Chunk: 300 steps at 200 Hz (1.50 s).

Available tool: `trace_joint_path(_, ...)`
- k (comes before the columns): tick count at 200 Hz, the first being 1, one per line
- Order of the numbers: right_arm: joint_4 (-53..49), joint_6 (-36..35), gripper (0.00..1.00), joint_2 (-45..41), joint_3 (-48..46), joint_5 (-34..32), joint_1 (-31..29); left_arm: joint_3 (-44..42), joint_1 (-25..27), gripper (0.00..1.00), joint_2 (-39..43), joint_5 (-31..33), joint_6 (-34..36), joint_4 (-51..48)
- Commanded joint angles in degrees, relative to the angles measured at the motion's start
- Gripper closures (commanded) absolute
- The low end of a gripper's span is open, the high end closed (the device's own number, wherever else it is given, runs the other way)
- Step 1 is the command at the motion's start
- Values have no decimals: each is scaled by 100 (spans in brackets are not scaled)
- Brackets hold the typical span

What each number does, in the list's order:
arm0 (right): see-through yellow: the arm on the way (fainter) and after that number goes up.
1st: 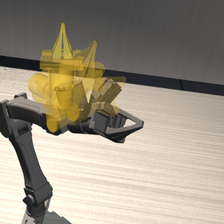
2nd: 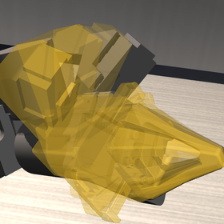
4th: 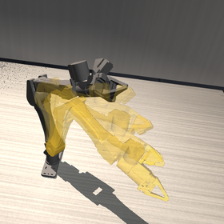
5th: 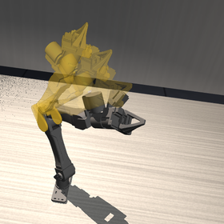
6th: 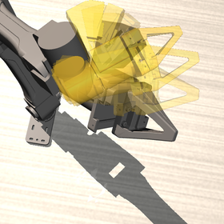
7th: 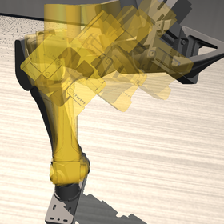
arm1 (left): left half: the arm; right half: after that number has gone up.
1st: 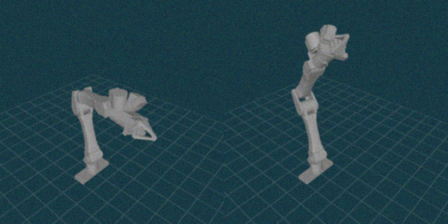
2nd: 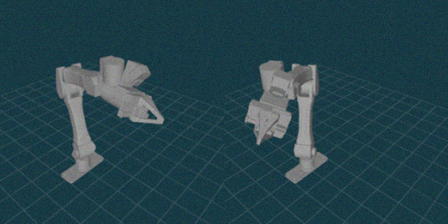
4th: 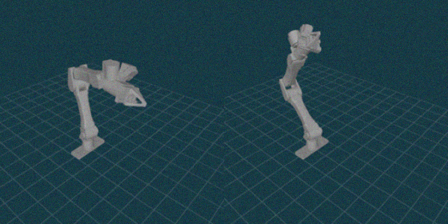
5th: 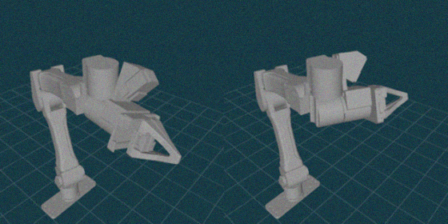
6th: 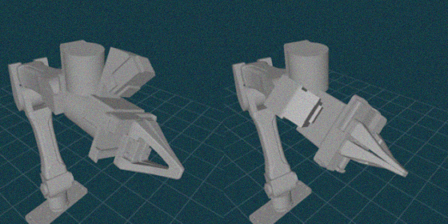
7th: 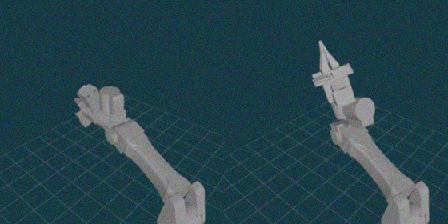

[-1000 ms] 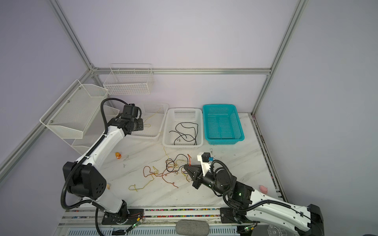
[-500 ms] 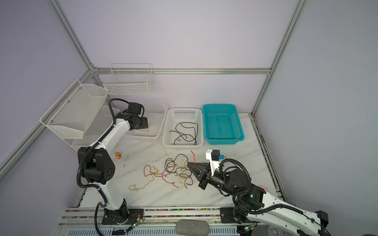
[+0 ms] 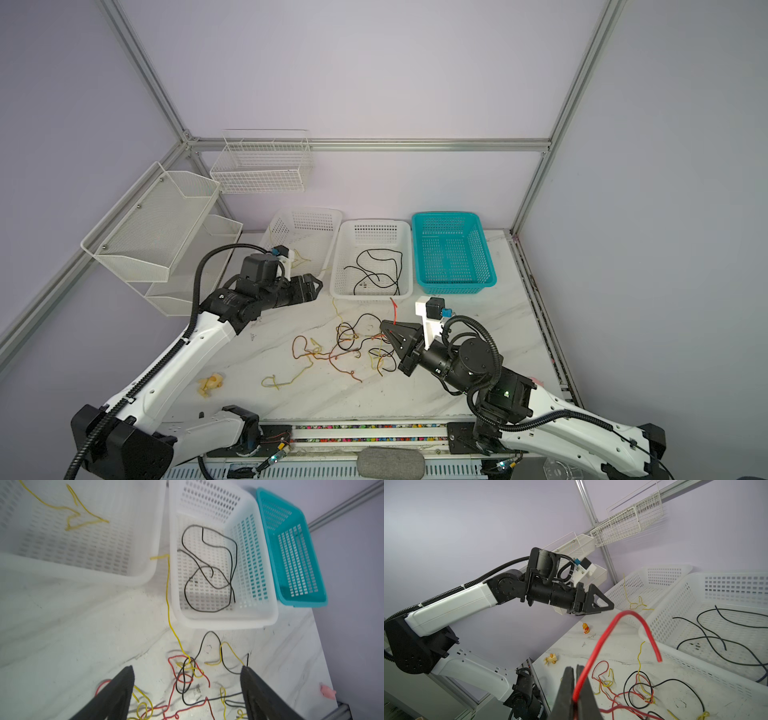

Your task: Untangle the cables

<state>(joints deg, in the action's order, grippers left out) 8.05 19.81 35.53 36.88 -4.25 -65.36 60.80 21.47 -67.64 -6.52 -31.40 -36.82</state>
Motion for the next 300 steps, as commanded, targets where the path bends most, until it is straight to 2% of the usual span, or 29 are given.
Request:
trace_joint_path(1, 232, -178, 100, -96, 265, 34, 3, -527, 384, 19, 191, -286, -202, 367)
trace_joint_path(46, 232, -251, 100, 26, 441, 550, 2, -876, 1235, 19, -141, -507, 378, 690)
trace_joint_path(86, 292, -263, 100, 6, 459, 722, -1, -542, 1841, 22, -769, -415, 1097, 327)
trace_joint_path(140, 328, -228, 100, -79, 526, 948, -4, -296, 2001, 28, -1505, -314, 1225, 179)
trace_joint_path(204, 407, -187, 100, -134, 491, 1184, -3, -260, 2111, 34, -1804, 52, 1111, 265)
trace_joint_path(265, 538, -100, 100, -131, 386, 1461, -2, -410, 2133, 41, -1702, 160, 954, 826)
trace_joint_path(300, 598, -75, 100, -116, 359, 1549, 2, -546, 2133, 52, -1595, 51, 908, 1161)
